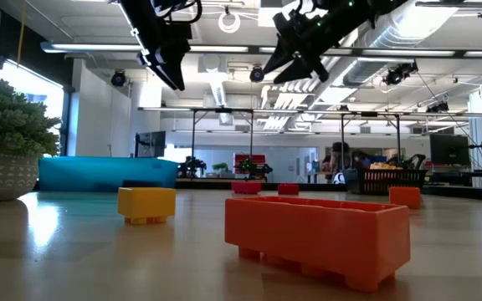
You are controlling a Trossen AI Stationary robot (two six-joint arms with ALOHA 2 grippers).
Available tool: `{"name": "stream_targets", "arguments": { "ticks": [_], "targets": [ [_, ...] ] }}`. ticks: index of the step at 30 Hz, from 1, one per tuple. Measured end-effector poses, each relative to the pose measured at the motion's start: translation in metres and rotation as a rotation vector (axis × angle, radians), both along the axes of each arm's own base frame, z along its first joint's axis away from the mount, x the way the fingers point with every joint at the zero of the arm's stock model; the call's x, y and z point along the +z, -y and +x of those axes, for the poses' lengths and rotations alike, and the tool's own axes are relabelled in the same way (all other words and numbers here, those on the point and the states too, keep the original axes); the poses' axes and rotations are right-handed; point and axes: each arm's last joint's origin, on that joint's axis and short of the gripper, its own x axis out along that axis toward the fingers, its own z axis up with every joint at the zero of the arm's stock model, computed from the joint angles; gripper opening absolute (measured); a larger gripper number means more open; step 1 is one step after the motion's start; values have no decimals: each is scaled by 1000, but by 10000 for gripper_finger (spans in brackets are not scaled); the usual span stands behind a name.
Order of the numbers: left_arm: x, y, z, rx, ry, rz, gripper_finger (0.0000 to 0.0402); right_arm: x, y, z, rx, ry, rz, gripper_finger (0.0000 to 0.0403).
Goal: Sort & place blocks by color
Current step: Put the red game piece into the blue bin
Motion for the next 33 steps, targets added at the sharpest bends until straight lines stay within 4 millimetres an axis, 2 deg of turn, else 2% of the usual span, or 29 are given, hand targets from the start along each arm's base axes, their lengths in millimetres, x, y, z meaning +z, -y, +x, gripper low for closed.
{"name": "stream_targets", "arguments": {
  "ticks": [6, 10, 13, 16, 22, 26, 33],
  "targets": [
    [0, -7, -6, 72, 35, -16, 193, 9, 43, -16, -44, 57, -97, 208],
    [0, -11, -9, 124, 66, -26, 193, 17, 65, -26, -63, 60, -164, 213],
    [0, -15, -12, 156, 86, -27, 193, 31, 79, -28, -40, 77, -206, 213],
    [1, -19, -15, 174, 89, -26, 193, 34, 92, -25, -23, 35, -192, 213],
    [1, -22, -18, 245, 137, -47, 193, 12, 107, -17, -6, -201, 13, 213],
    [1, -22, -19, 248, 137, -47, 193, -9, 102, -6, 16, -342, 161, 213],
    [1, -22, -19, 248, 138, -48, 193, -45, 92, 13, 57, -480, 275, 213]
  ]
}}
